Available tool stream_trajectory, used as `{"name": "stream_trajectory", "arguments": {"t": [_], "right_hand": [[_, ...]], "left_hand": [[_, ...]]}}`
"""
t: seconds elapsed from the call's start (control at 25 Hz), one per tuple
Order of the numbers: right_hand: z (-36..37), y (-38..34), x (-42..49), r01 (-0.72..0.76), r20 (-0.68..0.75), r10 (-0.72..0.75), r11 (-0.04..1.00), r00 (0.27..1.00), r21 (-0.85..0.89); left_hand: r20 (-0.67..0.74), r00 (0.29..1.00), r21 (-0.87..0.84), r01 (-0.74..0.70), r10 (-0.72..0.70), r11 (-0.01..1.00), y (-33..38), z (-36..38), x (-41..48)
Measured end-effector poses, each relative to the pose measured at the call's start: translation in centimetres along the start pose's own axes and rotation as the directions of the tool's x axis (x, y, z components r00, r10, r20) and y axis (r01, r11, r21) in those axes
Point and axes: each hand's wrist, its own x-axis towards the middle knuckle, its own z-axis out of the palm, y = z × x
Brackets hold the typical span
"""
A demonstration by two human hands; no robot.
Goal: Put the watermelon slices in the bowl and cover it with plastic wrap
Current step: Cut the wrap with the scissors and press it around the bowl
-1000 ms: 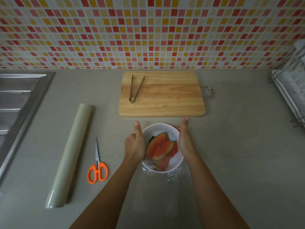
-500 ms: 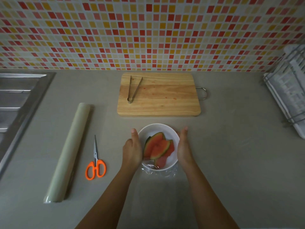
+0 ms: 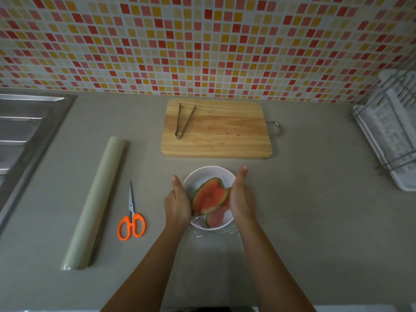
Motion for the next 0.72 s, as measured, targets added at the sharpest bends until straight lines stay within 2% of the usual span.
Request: {"name": "stream_trajectory", "arguments": {"t": [0.16, 0.28, 0.36, 0.44, 0.6, 0.64, 0.72], "right_hand": [[-0.1, 0.0, 0.2, 0.007, -0.038, -0.014, 0.983, 0.999, -0.183], [-0.6, 0.1, 0.2, -0.005, -0.037, -0.007, 0.950, 0.999, -0.313], [-1.1, 0.2, 0.2, 0.042, -0.011, -0.050, 0.918, 0.999, -0.395], [-1.6, 0.0, 0.3, 0.095, 0.054, -0.079, 0.862, 0.995, -0.498], [-3.3, -0.6, 0.5, 0.110, 0.201, 0.020, 0.781, 0.979, -0.614], [-3.8, -0.7, 0.8, 0.114, 0.199, 0.015, 0.777, 0.980, -0.620], [-4.5, -0.6, 1.7, 0.195, 0.169, -0.119, 0.798, 0.978, -0.570]], "left_hand": [[-0.010, 1.000, 0.001, 0.027, -0.027, 1.000, 0.2, 0.1, 0.1], [-0.012, 1.000, 0.047, -0.002, 0.002, 0.999, 0.6, 0.2, 0.2], [-0.025, 0.998, 0.112, -0.047, 0.050, 0.993, 0.8, 0.2, 0.1], [-0.057, 0.992, 0.191, -0.099, 0.111, 0.977, 0.9, 0.2, -0.2], [-0.009, 0.983, 0.320, -0.171, 0.183, 0.932, 1.8, -0.2, -0.8], [0.015, 0.986, 0.306, -0.161, 0.165, 0.938, 2.0, -0.7, -0.7], [0.062, 0.993, 0.144, -0.110, 0.102, 0.983, 1.5, -2.1, -0.4]]}}
